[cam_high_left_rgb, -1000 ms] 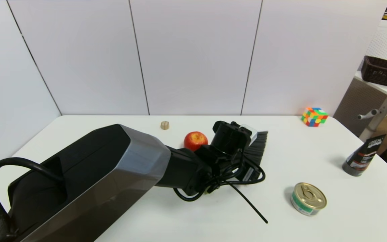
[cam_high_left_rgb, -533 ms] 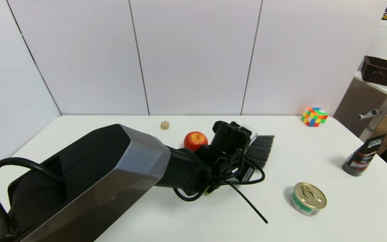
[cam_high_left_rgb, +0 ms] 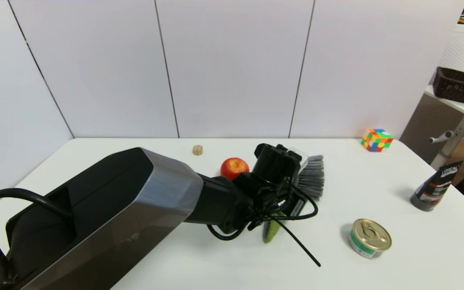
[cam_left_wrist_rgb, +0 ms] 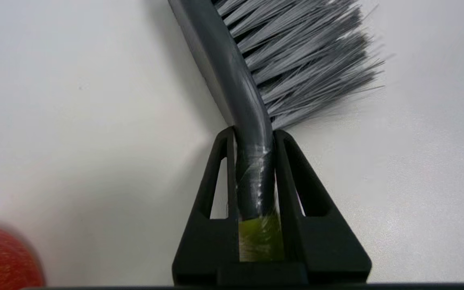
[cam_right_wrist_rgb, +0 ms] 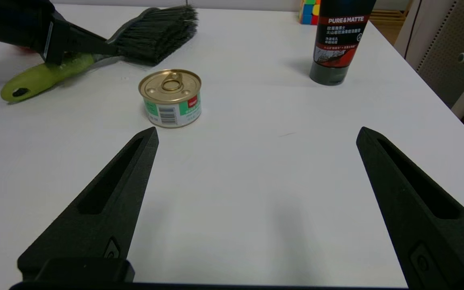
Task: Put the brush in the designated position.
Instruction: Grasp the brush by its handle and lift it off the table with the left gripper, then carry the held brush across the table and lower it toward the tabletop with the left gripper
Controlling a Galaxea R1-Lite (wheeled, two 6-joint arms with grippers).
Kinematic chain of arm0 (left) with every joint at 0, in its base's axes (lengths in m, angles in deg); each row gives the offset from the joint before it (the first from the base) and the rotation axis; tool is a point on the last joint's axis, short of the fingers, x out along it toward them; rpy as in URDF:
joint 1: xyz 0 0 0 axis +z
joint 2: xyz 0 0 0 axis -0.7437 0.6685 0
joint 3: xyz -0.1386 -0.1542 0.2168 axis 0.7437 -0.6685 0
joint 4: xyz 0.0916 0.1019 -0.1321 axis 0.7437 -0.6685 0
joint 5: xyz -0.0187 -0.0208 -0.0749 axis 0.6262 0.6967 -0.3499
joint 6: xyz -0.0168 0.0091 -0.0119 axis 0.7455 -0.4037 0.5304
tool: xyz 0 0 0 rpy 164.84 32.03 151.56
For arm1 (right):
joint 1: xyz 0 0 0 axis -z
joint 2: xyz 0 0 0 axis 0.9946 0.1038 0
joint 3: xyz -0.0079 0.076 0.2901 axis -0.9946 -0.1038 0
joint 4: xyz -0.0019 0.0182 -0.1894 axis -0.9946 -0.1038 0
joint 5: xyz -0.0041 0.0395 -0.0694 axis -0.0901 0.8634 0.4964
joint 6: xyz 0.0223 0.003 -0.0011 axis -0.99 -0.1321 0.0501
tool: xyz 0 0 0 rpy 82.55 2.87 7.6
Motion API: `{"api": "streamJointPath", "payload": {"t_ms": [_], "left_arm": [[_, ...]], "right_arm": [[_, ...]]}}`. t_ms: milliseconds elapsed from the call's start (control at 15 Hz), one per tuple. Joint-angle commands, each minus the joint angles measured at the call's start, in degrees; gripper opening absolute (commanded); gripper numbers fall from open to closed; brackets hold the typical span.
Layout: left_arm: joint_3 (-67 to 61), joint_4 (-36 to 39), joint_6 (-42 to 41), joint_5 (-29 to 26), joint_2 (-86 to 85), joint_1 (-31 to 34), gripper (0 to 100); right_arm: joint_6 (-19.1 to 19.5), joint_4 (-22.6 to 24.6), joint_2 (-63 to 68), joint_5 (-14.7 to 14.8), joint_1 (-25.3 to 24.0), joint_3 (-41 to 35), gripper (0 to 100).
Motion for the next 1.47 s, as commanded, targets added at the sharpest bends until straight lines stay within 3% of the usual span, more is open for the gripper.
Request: {"api": "streamJointPath", "payload": {"t_ms": [67, 733, 867, 1133, 1467], "left_arm": [[0.25, 0.43, -0.04, 0.06, -1.0, -0.05, 0], [2.97, 1.4, -0.13, 0.59, -9.26, 0.21, 0], [2.97, 1.4, -0.48, 3.31, -12.52, 0.21, 0], [2.36, -0.01, -0.92, 14.65, -20.51, 0.12, 0], [-1.69, -10.12, -1.01, 17.81, -33.52, 0.3, 0]], "right_arm": [[0.03, -0.02, 0.07, -0.07, -0.01, -0.09, 100], [0.03, -0.02, 0.07, -0.07, -0.01, -0.09, 100], [0.03, -0.02, 0.07, -0.07, -0.01, -0.09, 100], [0.03, -0.02, 0.07, -0.07, -0.01, -0.09, 100], [0.03, -0.02, 0.07, -0.07, -0.01, -0.09, 100]]}}
